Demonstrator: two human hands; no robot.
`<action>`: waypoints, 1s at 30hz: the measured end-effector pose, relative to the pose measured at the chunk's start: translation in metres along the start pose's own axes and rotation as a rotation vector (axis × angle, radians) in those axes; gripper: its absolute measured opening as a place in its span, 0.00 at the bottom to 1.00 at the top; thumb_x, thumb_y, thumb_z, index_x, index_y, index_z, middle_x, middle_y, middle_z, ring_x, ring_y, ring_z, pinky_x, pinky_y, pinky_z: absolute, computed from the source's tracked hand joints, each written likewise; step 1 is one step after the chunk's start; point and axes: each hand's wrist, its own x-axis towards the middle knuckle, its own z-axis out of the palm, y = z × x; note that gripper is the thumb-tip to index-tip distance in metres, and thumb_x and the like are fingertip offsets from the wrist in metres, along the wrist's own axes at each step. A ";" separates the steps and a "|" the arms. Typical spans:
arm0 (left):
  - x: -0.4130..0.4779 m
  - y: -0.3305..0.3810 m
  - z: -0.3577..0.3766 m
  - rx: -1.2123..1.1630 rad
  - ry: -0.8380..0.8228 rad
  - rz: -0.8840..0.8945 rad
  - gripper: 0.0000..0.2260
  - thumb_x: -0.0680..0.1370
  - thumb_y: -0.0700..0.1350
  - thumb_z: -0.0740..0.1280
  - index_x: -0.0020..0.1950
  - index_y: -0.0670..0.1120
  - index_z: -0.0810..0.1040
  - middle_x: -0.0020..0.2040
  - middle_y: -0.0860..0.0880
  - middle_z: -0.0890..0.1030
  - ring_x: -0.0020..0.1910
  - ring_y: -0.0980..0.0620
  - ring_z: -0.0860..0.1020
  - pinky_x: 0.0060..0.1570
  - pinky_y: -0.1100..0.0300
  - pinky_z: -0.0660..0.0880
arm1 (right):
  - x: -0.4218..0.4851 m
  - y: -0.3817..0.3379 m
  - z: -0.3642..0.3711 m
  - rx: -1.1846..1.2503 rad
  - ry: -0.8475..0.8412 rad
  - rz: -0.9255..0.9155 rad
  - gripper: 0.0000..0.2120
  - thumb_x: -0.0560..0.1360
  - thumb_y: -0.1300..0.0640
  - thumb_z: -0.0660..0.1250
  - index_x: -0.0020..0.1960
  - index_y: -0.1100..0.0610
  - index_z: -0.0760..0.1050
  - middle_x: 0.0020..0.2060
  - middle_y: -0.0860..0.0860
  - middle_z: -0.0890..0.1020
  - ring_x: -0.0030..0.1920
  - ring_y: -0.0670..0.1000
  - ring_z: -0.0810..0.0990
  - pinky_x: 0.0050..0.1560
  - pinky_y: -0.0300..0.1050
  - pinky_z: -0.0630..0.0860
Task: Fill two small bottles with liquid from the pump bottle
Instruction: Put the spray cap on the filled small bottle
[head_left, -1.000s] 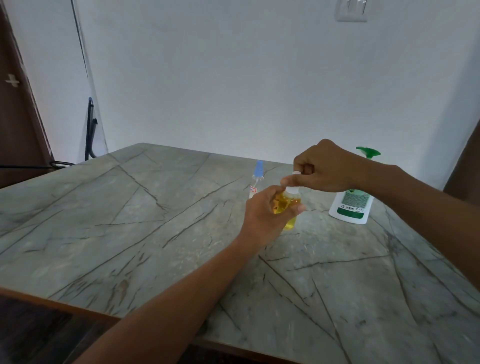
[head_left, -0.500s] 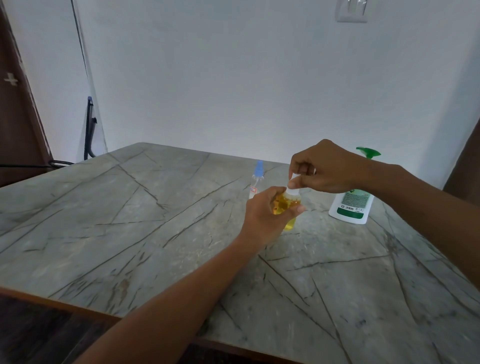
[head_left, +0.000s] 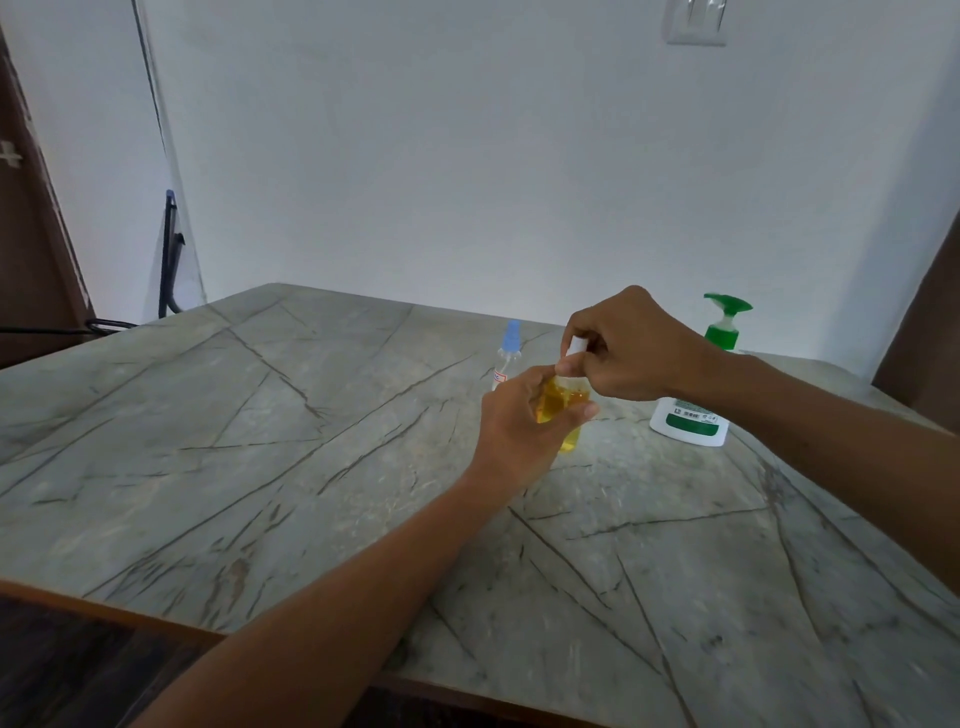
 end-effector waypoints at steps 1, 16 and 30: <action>0.000 0.000 -0.001 0.001 0.003 0.004 0.20 0.70 0.54 0.75 0.59 0.50 0.79 0.49 0.56 0.83 0.47 0.58 0.81 0.49 0.66 0.78 | 0.000 -0.001 0.002 -0.011 0.023 0.004 0.04 0.71 0.64 0.71 0.40 0.59 0.83 0.24 0.35 0.74 0.25 0.38 0.76 0.29 0.28 0.68; -0.003 -0.001 0.000 -0.125 -0.031 -0.031 0.18 0.70 0.51 0.76 0.58 0.49 0.79 0.48 0.57 0.83 0.47 0.63 0.81 0.51 0.64 0.78 | -0.067 0.011 0.042 0.460 0.036 0.368 0.39 0.60 0.43 0.80 0.67 0.52 0.72 0.55 0.44 0.80 0.50 0.39 0.79 0.43 0.29 0.76; -0.003 0.000 0.002 -0.142 -0.047 -0.089 0.25 0.69 0.56 0.75 0.63 0.50 0.76 0.55 0.56 0.82 0.52 0.62 0.80 0.54 0.64 0.77 | -0.063 0.005 0.078 0.539 0.245 0.448 0.20 0.67 0.51 0.78 0.55 0.54 0.79 0.43 0.43 0.82 0.41 0.35 0.80 0.38 0.22 0.72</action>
